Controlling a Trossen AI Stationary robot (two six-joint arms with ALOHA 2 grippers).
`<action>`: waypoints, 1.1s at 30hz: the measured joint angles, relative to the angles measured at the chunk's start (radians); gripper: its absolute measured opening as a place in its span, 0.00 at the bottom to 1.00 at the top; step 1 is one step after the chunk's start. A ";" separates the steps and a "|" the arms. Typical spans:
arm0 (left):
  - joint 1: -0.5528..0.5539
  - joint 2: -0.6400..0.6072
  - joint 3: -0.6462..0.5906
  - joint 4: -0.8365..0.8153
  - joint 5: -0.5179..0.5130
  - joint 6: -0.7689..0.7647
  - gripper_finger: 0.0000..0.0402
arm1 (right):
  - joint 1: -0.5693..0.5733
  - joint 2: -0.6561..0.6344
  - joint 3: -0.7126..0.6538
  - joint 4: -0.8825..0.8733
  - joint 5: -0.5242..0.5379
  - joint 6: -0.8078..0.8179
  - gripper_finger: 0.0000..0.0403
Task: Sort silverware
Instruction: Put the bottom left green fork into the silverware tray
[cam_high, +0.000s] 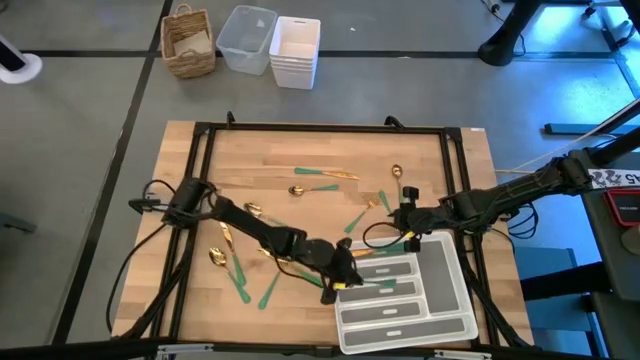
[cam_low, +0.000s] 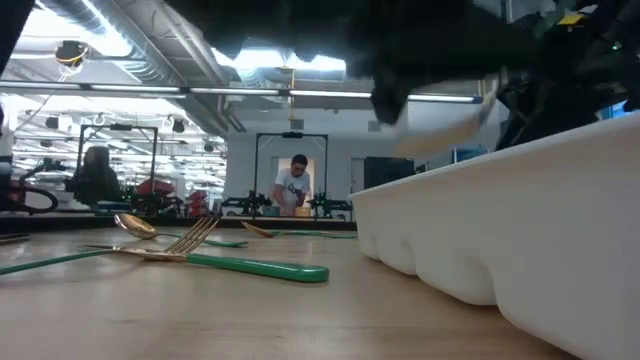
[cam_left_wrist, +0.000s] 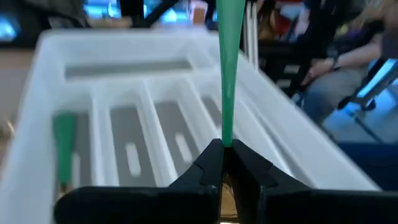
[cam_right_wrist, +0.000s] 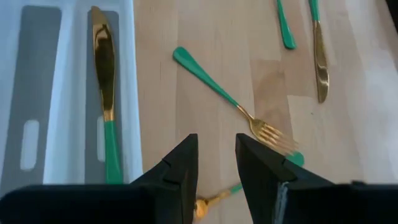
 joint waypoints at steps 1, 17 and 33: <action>-0.002 0.013 0.008 -0.009 -0.008 -0.002 0.03 | 0.000 -0.010 0.010 -0.030 -0.005 -0.001 0.27; 0.032 0.098 0.021 -0.014 -0.090 -0.059 0.03 | 0.000 -0.073 0.122 -0.166 -0.007 0.003 0.27; 0.052 0.122 0.022 -0.061 -0.098 -0.058 0.11 | 0.000 -0.073 0.122 -0.166 -0.021 0.098 0.27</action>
